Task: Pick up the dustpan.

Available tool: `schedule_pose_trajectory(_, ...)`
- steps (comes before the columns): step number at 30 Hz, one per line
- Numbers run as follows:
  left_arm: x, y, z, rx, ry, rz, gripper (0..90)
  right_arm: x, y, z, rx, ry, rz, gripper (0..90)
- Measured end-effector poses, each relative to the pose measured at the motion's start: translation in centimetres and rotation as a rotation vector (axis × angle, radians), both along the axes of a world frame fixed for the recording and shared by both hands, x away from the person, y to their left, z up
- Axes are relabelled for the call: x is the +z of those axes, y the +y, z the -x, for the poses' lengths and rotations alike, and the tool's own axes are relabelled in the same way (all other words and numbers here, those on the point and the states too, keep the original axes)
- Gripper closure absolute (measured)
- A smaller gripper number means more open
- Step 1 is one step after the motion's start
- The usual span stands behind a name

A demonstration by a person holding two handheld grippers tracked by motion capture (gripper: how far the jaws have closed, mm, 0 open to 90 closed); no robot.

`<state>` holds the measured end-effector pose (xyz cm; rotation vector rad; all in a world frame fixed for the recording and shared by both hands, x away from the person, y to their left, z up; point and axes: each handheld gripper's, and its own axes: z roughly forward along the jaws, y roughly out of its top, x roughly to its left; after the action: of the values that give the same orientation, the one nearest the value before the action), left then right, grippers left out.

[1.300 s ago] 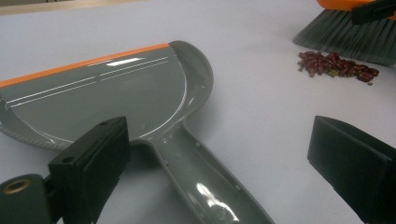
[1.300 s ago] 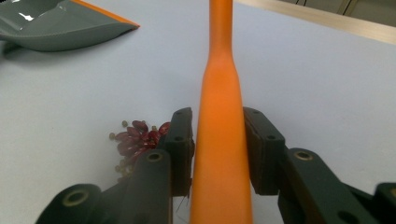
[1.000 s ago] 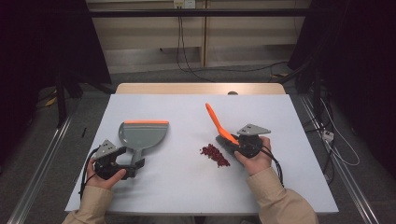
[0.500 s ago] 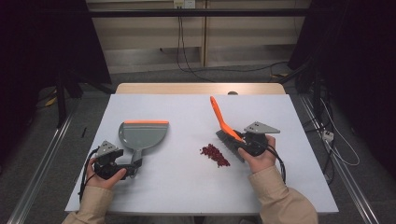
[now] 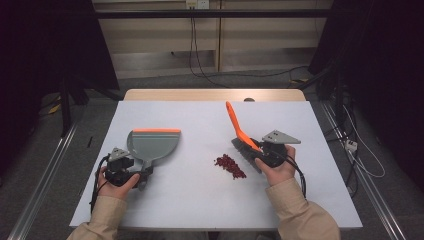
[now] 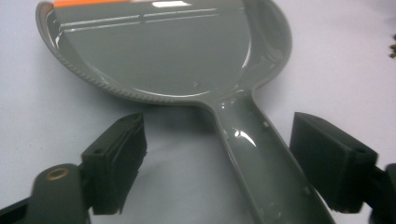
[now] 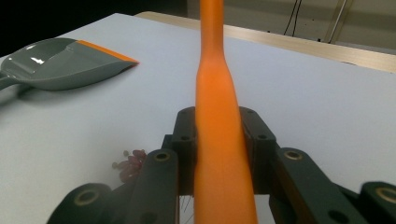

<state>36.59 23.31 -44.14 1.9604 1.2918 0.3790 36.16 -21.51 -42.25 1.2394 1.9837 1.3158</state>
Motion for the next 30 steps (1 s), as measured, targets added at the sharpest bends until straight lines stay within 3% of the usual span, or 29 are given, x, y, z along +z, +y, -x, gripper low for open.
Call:
schedule_pose_trajectory(5,0.4,-0.2,-0.5,0.010,0.002,-0.048,40.4,-0.1,-0.3,0.0,-0.011,0.004,-0.002,71.4)
schedule_pose_trajectory(7,0.4,-0.5,-0.9,0.000,0.025,-0.057,49.6,0.0,-0.5,0.0,-0.014,-0.004,-0.003,71.4)
schedule_pose_trajectory(9,0.3,-0.9,-1.6,0.008,0.069,-0.082,49.7,0.0,-0.5,0.0,-0.015,-0.002,-0.005,71.4)
schedule_pose_trajectory(14,0.1,-1.5,-2.5,0.010,0.086,-0.118,62.0,0.0,-0.4,0.1,-0.012,-0.004,-0.001,71.4)
schedule_pose_trajectory(17,0.0,-1.3,-2.6,0.006,0.087,-0.116,62.7,-0.1,-0.6,0.1,-0.016,-0.002,-0.004,71.4)
schedule_pose_trajectory(23,0.6,-0.5,-2.4,-0.025,0.047,-0.112,63.3,0.0,-0.8,0.2,-0.020,-0.010,-0.009,71.4)
schedule_pose_trajectory(30,2.3,0.1,-1.2,-0.120,0.013,-0.067,63.2,0.1,-1.0,0.1,-0.025,-0.013,-0.015,71.4)
